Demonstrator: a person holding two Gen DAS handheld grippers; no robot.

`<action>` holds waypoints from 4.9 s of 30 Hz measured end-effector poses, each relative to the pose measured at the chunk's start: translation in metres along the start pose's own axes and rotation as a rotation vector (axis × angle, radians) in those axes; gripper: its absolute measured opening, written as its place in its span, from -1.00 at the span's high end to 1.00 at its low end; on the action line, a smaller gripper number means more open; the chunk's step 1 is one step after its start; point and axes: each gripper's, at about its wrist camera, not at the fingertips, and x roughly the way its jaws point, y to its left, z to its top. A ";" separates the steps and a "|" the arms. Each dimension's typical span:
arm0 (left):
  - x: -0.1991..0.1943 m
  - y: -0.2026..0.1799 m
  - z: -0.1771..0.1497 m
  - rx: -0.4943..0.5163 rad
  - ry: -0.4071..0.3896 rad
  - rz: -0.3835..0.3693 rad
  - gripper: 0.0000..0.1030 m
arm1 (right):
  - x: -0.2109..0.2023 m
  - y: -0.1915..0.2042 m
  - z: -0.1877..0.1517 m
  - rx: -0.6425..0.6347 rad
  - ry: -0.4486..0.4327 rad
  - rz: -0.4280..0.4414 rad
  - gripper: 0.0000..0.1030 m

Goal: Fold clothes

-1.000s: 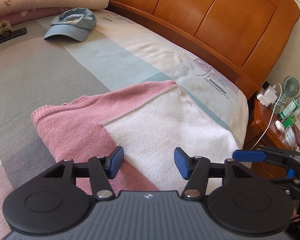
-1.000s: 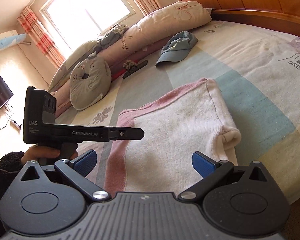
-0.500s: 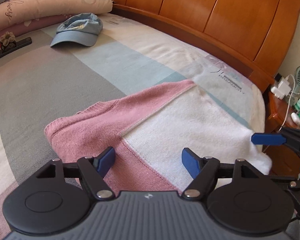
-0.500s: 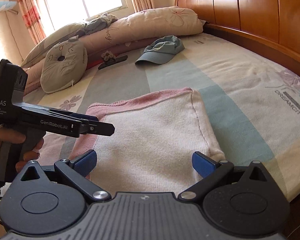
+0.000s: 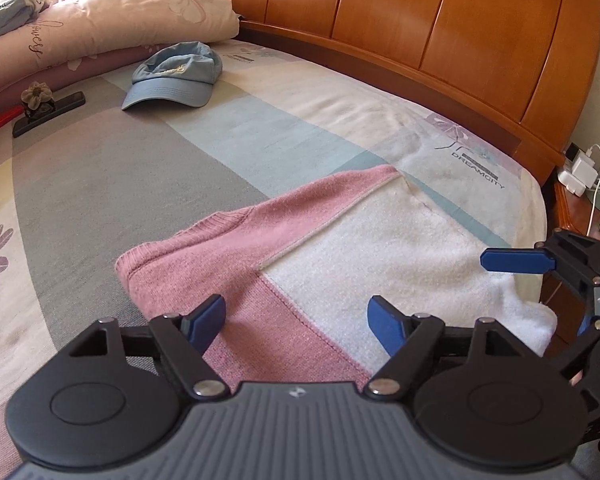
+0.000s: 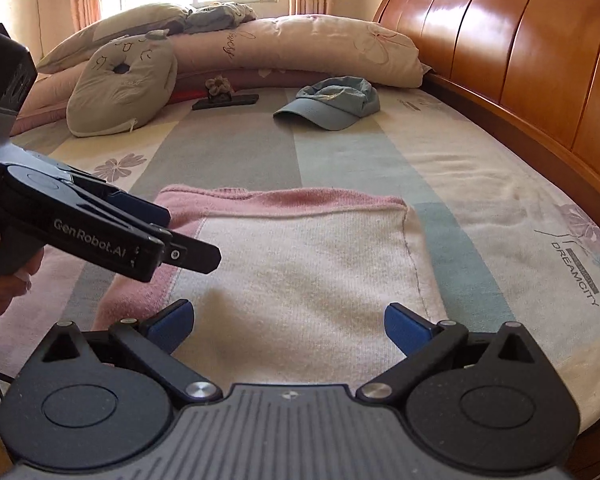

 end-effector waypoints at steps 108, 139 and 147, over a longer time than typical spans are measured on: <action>-0.012 -0.016 -0.018 -0.159 0.092 -0.185 -0.75 | -0.084 -0.072 -0.065 0.414 -0.050 0.154 -1.00; -0.021 0.019 0.005 -0.306 0.024 -0.232 -0.75 | -0.034 -0.107 -0.017 0.307 0.061 0.256 -1.00; -0.025 0.052 -0.018 -0.486 0.081 -0.179 -0.75 | -0.005 -0.179 -0.006 0.519 0.188 0.351 -1.00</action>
